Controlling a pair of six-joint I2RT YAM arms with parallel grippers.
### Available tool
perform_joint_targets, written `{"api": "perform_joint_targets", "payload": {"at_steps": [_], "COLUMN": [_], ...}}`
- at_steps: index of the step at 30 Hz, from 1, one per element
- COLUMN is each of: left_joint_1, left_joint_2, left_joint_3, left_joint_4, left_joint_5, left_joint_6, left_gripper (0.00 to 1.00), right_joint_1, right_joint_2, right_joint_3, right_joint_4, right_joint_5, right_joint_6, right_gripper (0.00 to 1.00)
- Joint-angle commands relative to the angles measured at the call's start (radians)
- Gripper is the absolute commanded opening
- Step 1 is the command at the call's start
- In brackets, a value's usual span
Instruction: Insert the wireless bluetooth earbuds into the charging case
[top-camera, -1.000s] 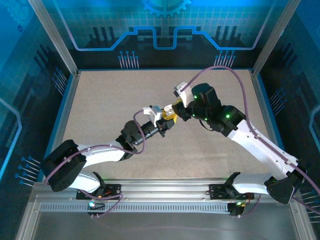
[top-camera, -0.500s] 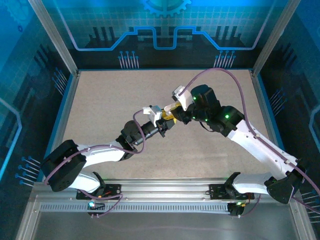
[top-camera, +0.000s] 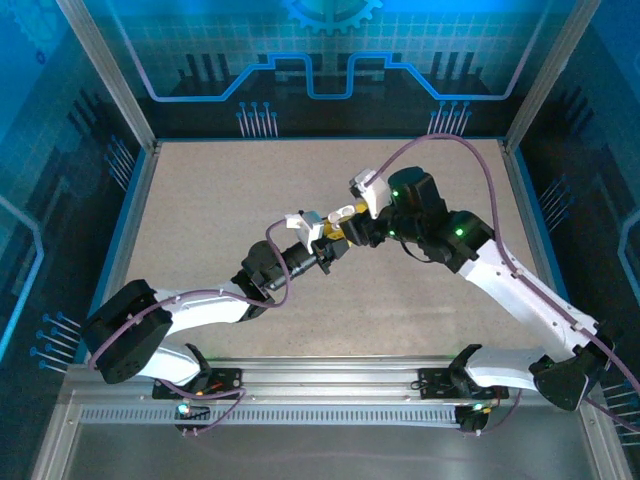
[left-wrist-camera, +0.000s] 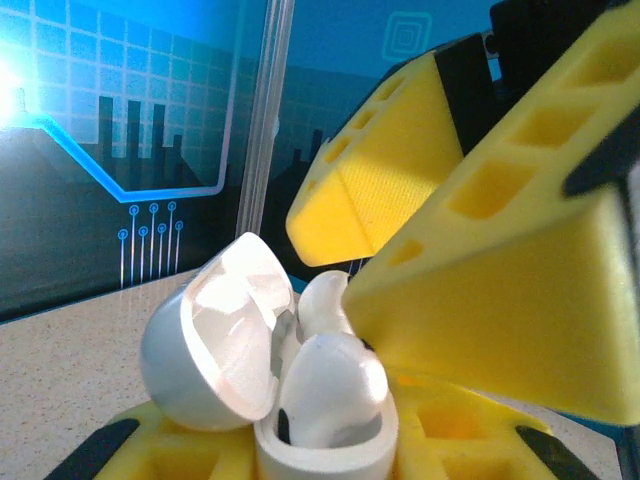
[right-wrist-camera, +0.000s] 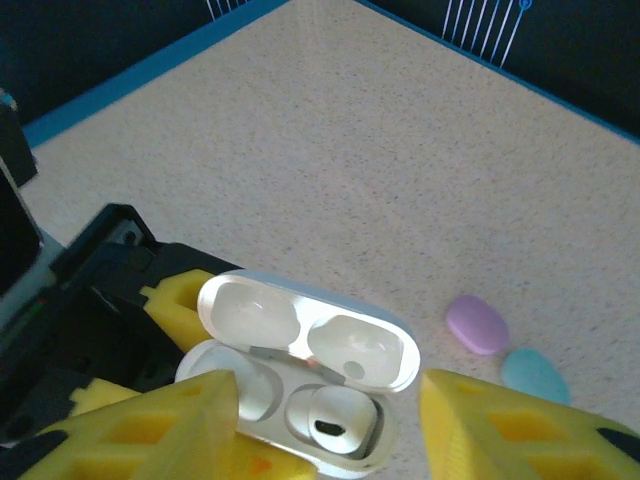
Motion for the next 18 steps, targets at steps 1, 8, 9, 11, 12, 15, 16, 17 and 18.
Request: {"api": "perform_joint_targets", "payload": {"at_steps": [1,8,9,11,12,15,16,17,18], "left_joint_1": [0.007,0.007,0.007,0.007,0.007,0.007,0.007,0.007,0.008], "left_joint_2": [-0.020,-0.016,-0.016,-0.016,-0.016,-0.016,-0.020,-0.024,-0.030], "left_joint_3": [0.011,0.011,0.009,0.007,0.006,0.003,0.002,0.000,-0.002], "left_joint_4": [0.061,0.064,0.066,0.070,0.073,0.077,0.074,0.068,0.055], "left_joint_5": [0.015,0.027,0.029,0.036,0.039,0.060,0.072,0.080,0.090], "left_joint_6": [0.029,0.038,0.041,0.045,0.050,0.076,0.088,0.101,0.112], "left_gripper": [0.26,0.26,0.26,0.27,0.27,0.27,0.27,0.27,0.27], "right_joint_1": [-0.034,-0.089,-0.093,-0.105,-0.111,-0.146,-0.170,-0.194,-0.226], "right_joint_2": [-0.033,-0.059,-0.064,-0.069,-0.068,-0.058,-0.050,-0.042,-0.026], "right_joint_3": [0.008,0.014,0.013,0.014,0.015,0.026,0.032,0.038,0.051], "right_joint_4": [0.026,0.050,0.055,0.058,0.055,0.038,0.027,0.016,-0.001], "right_joint_5": [-0.097,-0.153,-0.154,-0.155,-0.154,-0.117,-0.120,-0.128,-0.154], "right_joint_6": [0.083,0.161,0.169,0.186,0.198,0.263,0.290,0.321,0.359], "right_gripper": [0.55,0.59,0.60,0.60,0.60,0.61,0.61,0.61,0.61]}}
